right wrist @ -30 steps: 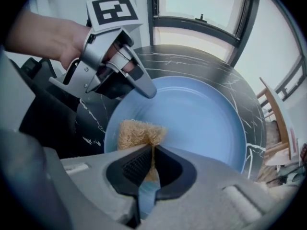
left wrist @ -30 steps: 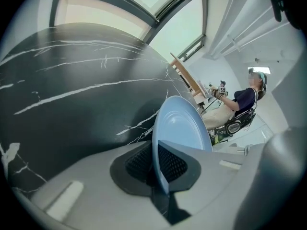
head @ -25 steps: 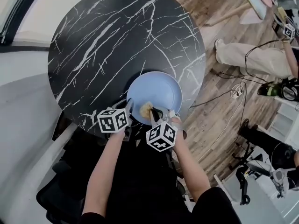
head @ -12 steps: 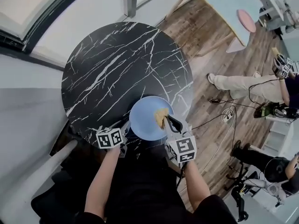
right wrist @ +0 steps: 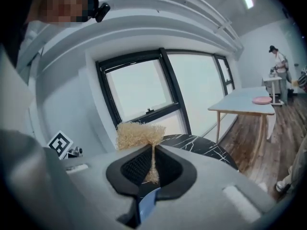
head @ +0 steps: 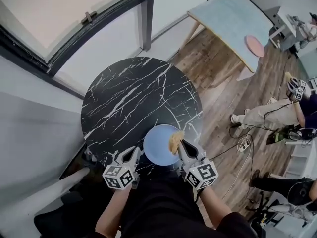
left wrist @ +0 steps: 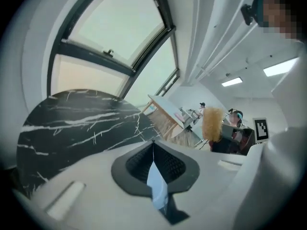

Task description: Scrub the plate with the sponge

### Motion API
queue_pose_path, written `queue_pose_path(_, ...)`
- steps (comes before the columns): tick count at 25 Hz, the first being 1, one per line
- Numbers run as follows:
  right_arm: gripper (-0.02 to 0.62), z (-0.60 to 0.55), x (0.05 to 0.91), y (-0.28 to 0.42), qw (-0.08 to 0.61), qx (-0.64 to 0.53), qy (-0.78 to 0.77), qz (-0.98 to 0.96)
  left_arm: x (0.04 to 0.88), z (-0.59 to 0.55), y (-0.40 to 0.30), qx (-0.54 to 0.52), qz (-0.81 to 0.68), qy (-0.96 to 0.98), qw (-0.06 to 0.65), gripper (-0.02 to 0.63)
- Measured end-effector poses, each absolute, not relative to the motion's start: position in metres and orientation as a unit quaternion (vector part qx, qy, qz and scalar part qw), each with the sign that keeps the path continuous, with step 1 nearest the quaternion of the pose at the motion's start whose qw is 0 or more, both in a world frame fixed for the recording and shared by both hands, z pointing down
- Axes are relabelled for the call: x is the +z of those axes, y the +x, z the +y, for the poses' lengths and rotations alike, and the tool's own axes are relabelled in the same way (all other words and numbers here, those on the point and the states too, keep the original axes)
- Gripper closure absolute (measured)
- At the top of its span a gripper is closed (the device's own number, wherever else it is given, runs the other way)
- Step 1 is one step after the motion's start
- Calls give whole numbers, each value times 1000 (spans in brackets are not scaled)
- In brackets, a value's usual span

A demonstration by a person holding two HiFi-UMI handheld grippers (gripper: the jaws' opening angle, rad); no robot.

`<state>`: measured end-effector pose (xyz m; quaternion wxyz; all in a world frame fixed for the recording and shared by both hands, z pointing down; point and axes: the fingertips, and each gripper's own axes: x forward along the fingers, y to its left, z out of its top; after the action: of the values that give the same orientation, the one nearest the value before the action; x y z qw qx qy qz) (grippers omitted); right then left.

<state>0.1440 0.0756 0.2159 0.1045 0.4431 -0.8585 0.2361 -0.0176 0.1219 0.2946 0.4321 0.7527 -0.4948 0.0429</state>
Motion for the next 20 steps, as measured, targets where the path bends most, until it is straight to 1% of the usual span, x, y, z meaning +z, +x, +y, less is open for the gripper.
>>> queue_pose_path(1, 575, 76, 209, 141, 103, 229, 440, -862, 276, 117, -18, 35, -502, 765, 401, 606)
queue_pose_path(5, 575, 84, 196, 136, 94, 214, 437, -869, 215, 115, -16, 16, -527, 807, 264, 606)
queue_pose_path(7, 575, 88, 195, 137, 91, 206, 442, -869, 204, 121, -11, 12, -532, 815, 229, 604)
queue_pose_path(9, 575, 90, 197, 142, 84, 201, 457, -862, 198, 125, -9, 3, -540, 814, 216, 604)
queue_pose_path(12, 575, 94, 196, 147, 79, 190, 479, -854, 189, 126, -9, -14, -546, 810, 214, 606)
queue_pose_path(20, 577, 91, 195, 144, 75, 188, 477, -855, 188, 114, -3, -18, -537, 821, 195, 605)
